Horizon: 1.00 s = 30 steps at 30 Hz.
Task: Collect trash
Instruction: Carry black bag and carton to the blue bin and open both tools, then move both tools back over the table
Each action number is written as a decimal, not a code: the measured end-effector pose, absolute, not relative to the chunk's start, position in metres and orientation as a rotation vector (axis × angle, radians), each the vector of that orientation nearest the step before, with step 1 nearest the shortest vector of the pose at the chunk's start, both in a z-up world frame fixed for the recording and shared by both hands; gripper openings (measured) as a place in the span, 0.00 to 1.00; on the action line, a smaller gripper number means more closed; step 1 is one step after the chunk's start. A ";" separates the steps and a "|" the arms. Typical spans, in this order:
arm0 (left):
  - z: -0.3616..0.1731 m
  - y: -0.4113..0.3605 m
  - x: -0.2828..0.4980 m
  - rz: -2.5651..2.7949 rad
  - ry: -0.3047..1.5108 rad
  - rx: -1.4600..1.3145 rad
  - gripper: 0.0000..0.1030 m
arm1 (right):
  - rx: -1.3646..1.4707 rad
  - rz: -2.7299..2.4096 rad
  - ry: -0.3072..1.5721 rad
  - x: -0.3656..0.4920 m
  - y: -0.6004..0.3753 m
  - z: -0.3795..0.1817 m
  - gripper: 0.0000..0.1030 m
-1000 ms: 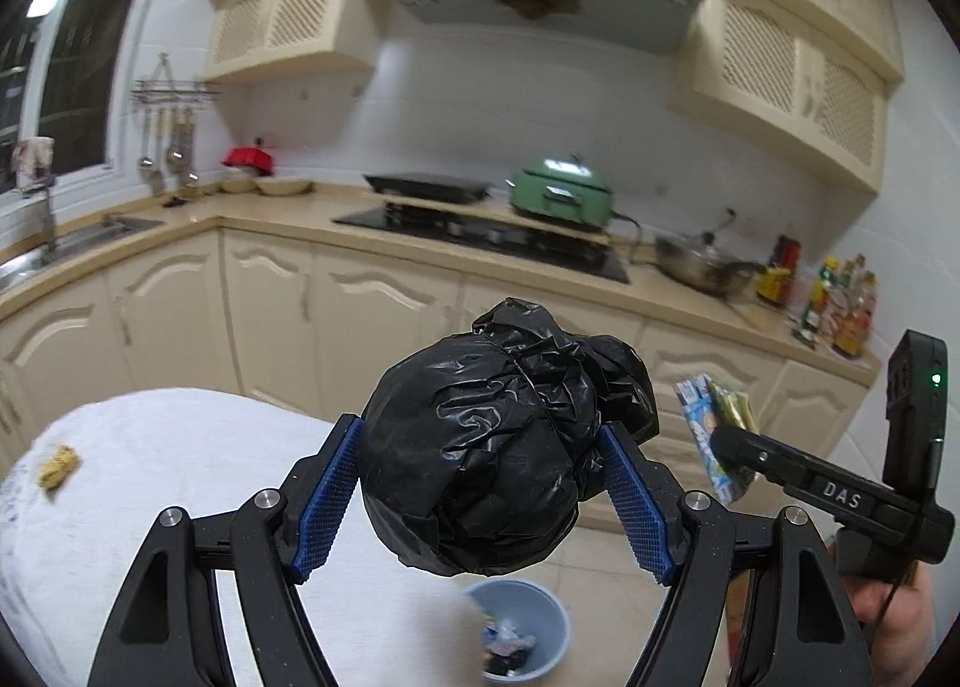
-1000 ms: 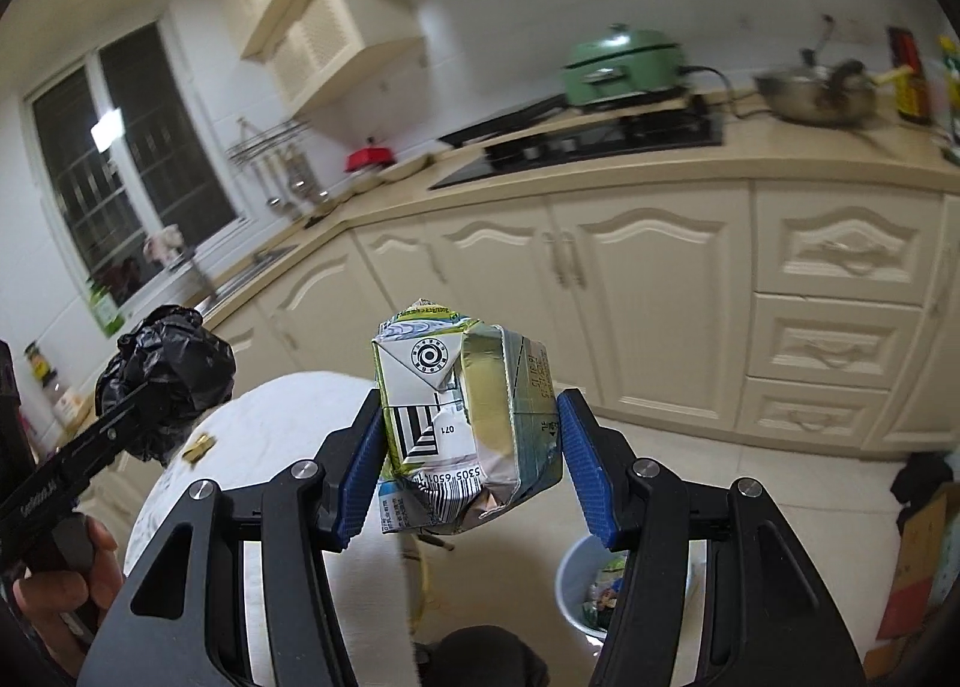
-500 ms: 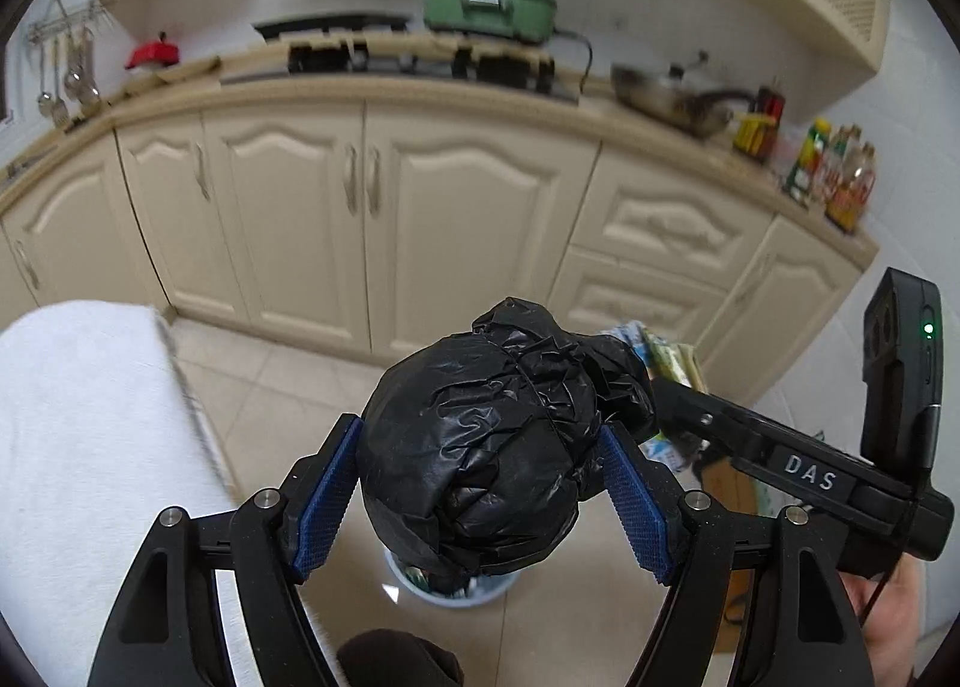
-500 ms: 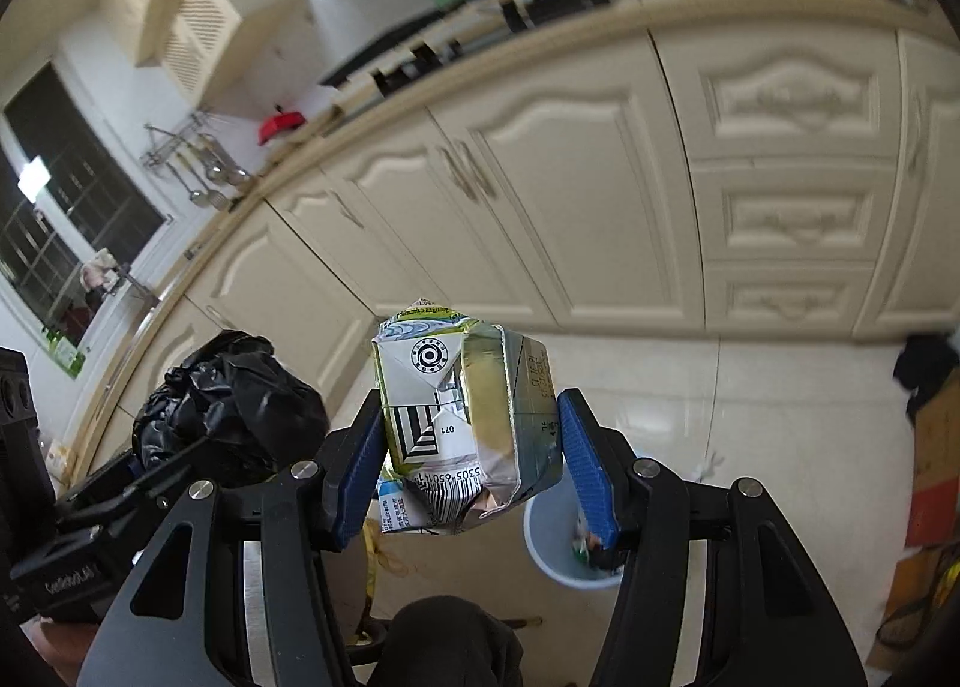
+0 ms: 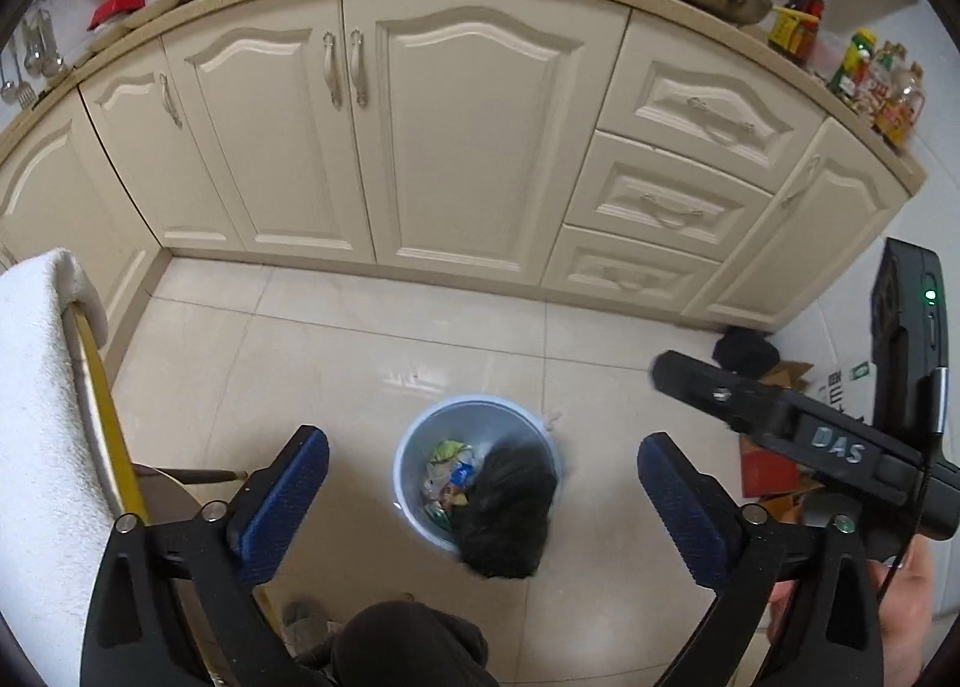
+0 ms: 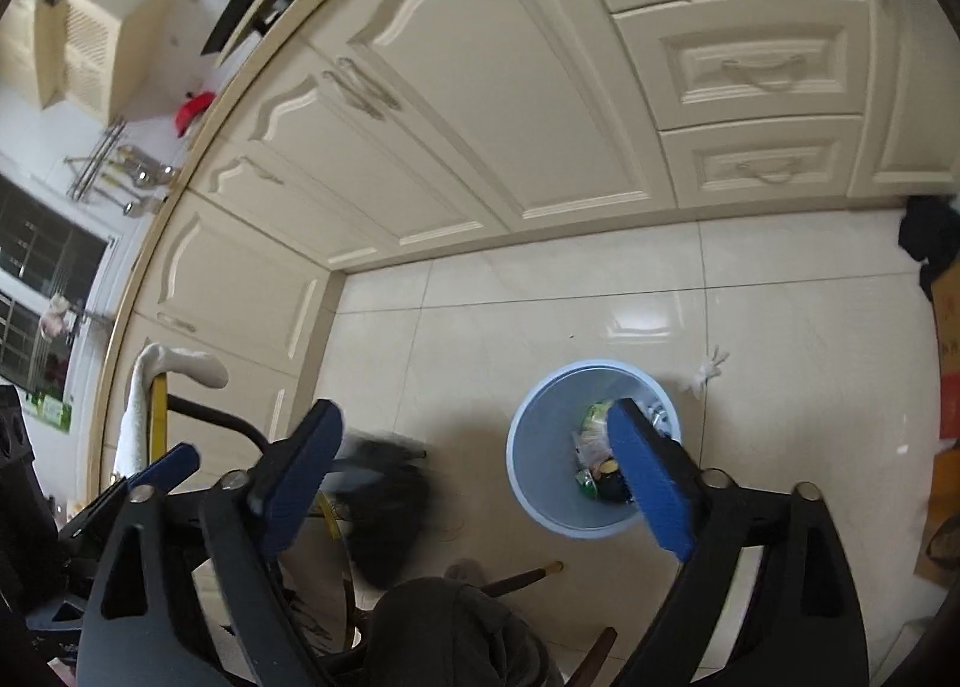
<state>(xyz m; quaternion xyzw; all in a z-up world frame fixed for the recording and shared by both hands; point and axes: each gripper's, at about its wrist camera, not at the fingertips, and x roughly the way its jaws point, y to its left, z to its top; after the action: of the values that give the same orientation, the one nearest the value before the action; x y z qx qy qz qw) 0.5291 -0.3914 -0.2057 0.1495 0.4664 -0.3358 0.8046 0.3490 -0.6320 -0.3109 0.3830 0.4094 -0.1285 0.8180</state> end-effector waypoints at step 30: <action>-0.051 -0.032 0.371 -0.489 0.626 0.022 0.99 | 0.494 -0.030 0.705 0.397 -0.424 -0.131 1.00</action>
<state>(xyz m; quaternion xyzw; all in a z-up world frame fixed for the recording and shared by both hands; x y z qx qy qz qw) 0.3711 -0.0323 -0.0515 0.0109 0.3048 -0.2384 0.9220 0.3972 -0.4236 -0.1312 0.2395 0.3415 -0.0147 0.9087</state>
